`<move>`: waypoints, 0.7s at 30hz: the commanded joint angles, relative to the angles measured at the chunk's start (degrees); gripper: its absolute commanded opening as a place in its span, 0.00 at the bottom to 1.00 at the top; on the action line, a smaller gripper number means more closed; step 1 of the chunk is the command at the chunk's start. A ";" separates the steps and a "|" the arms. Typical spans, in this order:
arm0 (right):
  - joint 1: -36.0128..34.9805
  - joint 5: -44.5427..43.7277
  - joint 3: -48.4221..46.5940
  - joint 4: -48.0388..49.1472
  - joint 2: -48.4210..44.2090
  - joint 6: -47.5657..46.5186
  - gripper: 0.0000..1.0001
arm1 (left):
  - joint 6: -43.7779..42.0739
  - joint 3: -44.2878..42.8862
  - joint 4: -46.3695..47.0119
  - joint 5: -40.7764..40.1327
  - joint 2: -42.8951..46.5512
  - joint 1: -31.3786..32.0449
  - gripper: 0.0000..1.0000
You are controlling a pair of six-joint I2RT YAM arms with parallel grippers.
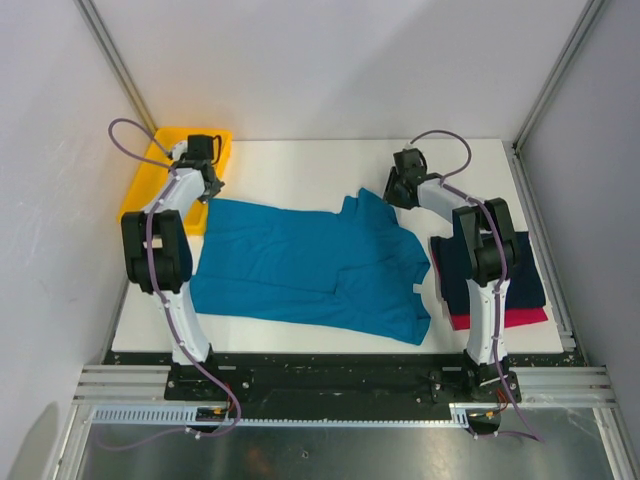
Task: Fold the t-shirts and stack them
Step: Grap the side of the flattened tshirt furthest away from the robot with both arms
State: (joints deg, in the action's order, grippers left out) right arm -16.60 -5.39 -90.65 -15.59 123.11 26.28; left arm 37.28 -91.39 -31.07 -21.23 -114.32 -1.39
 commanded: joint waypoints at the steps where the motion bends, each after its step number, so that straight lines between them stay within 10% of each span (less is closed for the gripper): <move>1: 0.52 -1.33 -1.28 -1.35 0.90 -1.80 0.44 | -1.20 -2.99 0.46 1.83 -1.54 -0.36 0.00; 14: 0.20 2.03 -0.70 -1.35 3.35 -1.79 0.46 | -0.89 -3.86 0.73 3.37 -3.75 -0.36 0.00; 21: 0.02 2.22 -1.57 -2.51 4.18 -1.11 0.14 | -0.63 -4.24 0.76 3.72 -4.06 -0.34 0.00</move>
State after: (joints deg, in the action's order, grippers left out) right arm -16.27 -3.79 -91.02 -15.88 125.01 24.86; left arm 37.04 -92.82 -31.00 -17.52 -118.10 -1.43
